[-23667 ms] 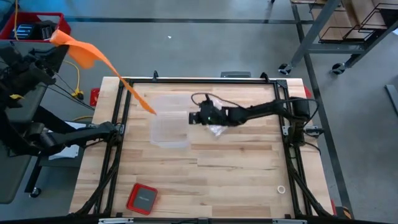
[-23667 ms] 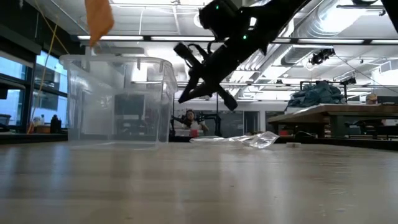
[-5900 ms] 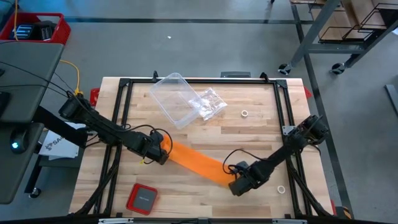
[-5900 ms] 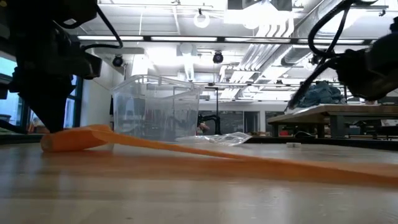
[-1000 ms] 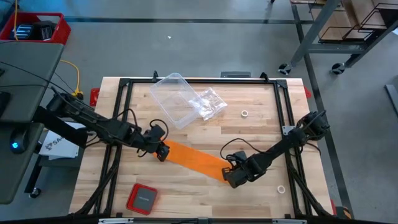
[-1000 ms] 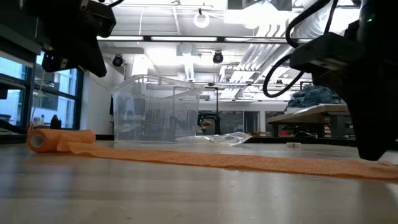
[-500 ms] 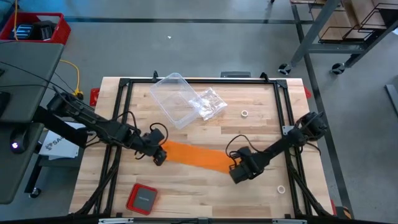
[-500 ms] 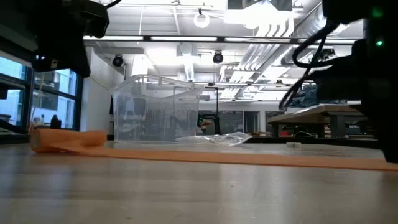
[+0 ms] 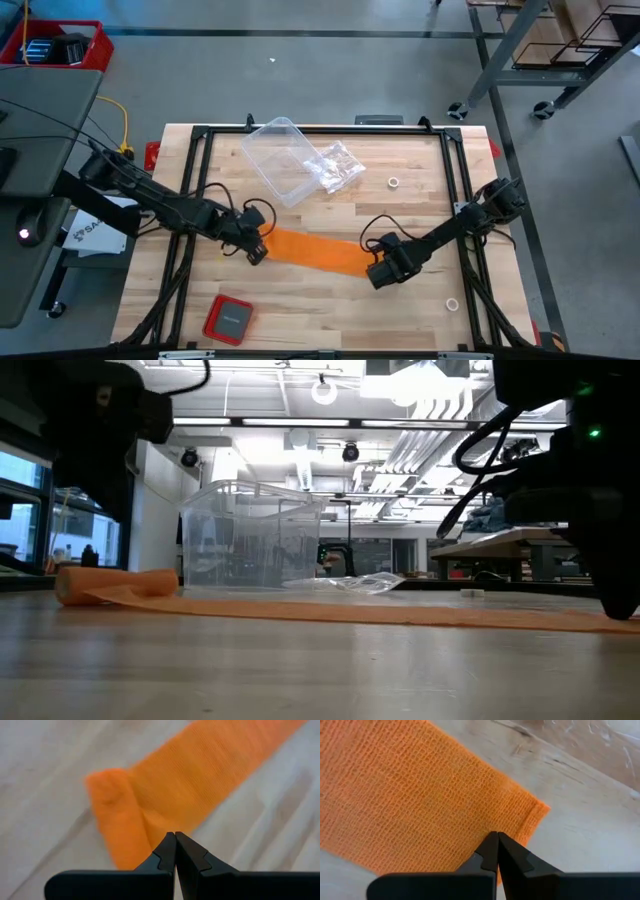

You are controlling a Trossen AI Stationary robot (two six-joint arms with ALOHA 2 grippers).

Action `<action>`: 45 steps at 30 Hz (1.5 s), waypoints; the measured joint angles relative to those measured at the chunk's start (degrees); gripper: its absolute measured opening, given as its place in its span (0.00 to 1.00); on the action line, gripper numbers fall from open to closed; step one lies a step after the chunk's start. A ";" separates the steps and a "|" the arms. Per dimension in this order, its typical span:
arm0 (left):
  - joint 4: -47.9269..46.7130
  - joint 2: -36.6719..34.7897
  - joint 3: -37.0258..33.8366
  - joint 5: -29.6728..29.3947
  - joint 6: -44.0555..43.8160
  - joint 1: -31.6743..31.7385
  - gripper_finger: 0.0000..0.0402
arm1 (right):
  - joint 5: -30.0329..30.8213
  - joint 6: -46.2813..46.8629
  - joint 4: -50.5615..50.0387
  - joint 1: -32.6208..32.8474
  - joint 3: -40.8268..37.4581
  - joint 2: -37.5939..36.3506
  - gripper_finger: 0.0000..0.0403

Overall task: Roll bandage
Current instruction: Roll the orange bandage

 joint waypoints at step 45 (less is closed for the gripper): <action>11.24 11.34 -0.07 3.48 0.23 3.07 0.00 | -8.68 15.13 1.48 12.13 0.09 -0.09 0.00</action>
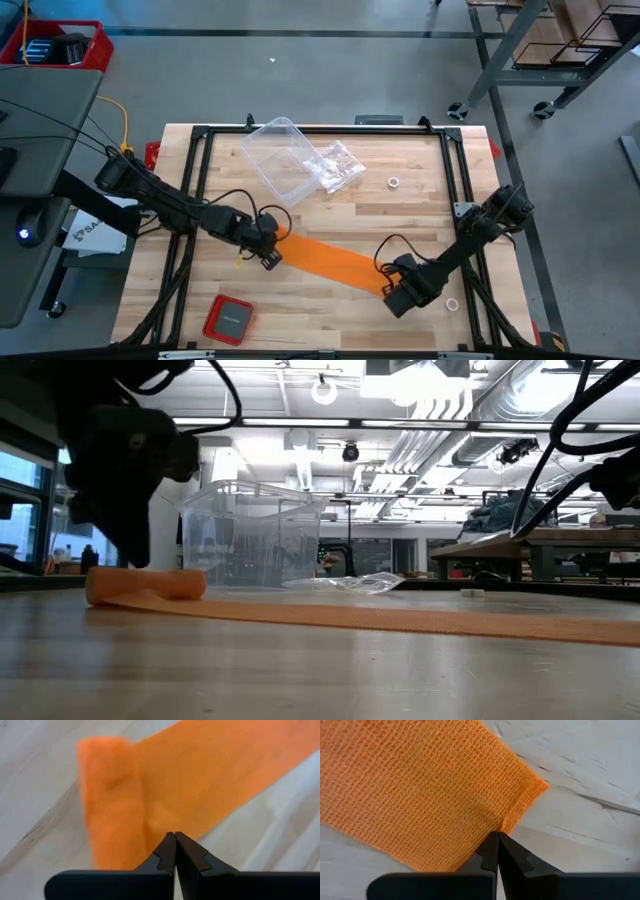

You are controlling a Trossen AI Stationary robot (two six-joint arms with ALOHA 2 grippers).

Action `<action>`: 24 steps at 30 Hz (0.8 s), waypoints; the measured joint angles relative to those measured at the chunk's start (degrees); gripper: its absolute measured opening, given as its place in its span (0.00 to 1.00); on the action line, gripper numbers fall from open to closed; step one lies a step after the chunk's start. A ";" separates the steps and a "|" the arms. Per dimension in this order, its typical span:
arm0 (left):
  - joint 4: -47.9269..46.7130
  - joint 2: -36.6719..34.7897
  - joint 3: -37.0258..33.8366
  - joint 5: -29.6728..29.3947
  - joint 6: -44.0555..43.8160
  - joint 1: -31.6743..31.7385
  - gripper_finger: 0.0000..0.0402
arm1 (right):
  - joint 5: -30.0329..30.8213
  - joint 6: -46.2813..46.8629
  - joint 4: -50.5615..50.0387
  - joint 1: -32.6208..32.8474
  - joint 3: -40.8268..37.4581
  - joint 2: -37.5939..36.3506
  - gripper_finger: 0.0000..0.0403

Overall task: Roll bandage
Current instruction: Roll the orange bandage

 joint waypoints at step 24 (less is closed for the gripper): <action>2.98 1.97 0.04 8.06 19.63 12.31 0.00 | 0.55 0.16 0.73 -0.02 0.00 0.00 0.00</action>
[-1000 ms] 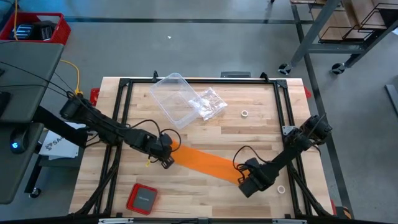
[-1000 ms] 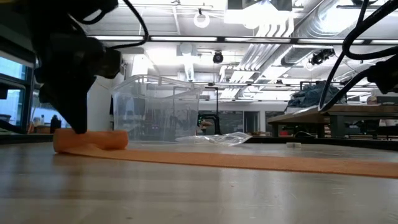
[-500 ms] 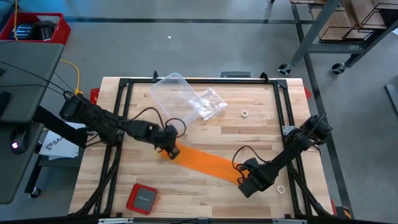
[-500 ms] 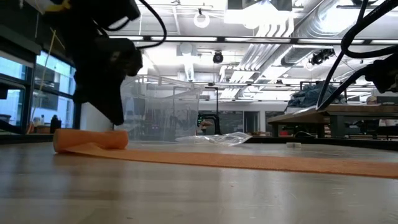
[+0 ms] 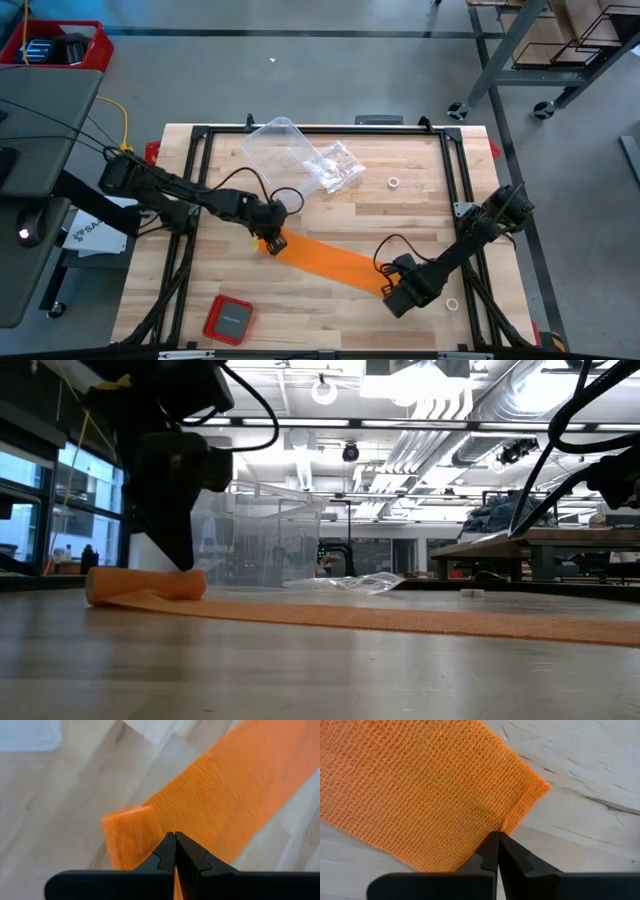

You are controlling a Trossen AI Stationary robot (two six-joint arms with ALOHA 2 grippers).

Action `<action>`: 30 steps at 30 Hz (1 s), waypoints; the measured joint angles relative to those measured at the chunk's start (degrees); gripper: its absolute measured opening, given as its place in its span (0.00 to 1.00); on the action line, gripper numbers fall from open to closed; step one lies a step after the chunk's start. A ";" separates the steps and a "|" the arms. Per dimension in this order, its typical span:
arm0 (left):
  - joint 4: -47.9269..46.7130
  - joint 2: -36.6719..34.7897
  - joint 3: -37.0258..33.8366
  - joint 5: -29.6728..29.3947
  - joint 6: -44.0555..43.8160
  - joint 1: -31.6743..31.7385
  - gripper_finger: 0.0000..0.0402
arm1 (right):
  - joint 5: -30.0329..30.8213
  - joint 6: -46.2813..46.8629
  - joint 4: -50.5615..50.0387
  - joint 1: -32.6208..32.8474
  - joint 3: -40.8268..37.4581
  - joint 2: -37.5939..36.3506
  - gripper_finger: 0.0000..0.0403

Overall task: Roll bandage
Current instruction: Roll the orange bandage

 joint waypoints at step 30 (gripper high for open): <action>-8.17 1.24 0.02 -4.93 0.35 3.04 0.00 | -3.88 10.37 1.01 6.77 0.02 0.00 0.00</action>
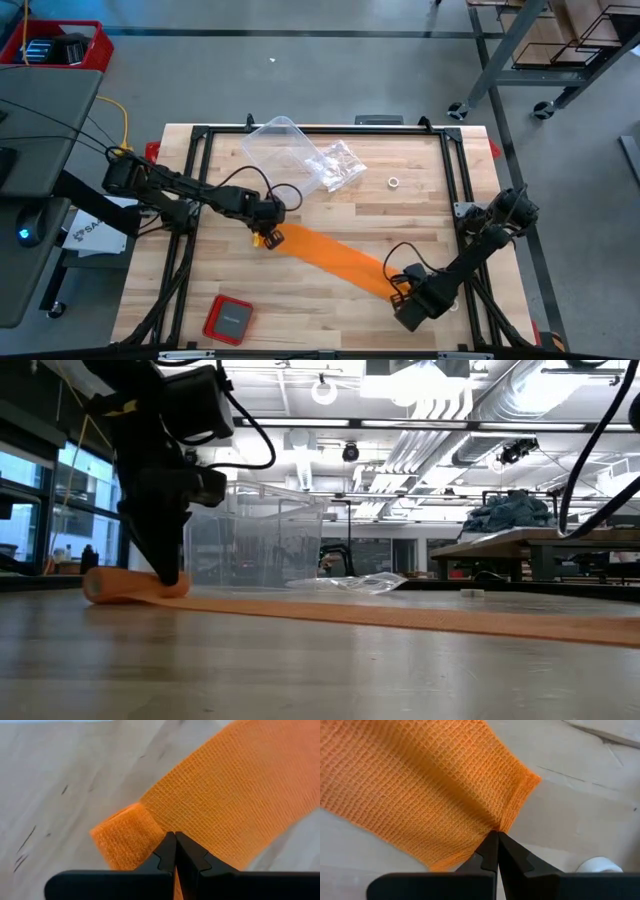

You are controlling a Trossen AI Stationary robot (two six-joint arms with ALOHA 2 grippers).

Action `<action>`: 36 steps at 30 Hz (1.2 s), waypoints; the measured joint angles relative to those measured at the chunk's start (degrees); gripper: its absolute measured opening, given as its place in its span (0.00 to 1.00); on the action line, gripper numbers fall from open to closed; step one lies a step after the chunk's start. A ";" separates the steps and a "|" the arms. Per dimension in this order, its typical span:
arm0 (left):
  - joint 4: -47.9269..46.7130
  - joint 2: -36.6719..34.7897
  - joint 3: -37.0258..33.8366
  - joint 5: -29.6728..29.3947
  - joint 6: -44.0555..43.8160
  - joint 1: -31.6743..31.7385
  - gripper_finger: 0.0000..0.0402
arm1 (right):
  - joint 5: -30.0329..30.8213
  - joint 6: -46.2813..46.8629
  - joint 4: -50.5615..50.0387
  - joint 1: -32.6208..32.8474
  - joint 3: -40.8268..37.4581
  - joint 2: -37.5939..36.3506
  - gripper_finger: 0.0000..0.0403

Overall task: Roll bandage
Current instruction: Roll the orange bandage

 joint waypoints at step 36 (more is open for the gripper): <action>7.83 -6.68 -0.07 0.16 -11.36 -1.10 0.00 | -0.98 -0.08 1.82 -0.06 0.00 0.00 0.00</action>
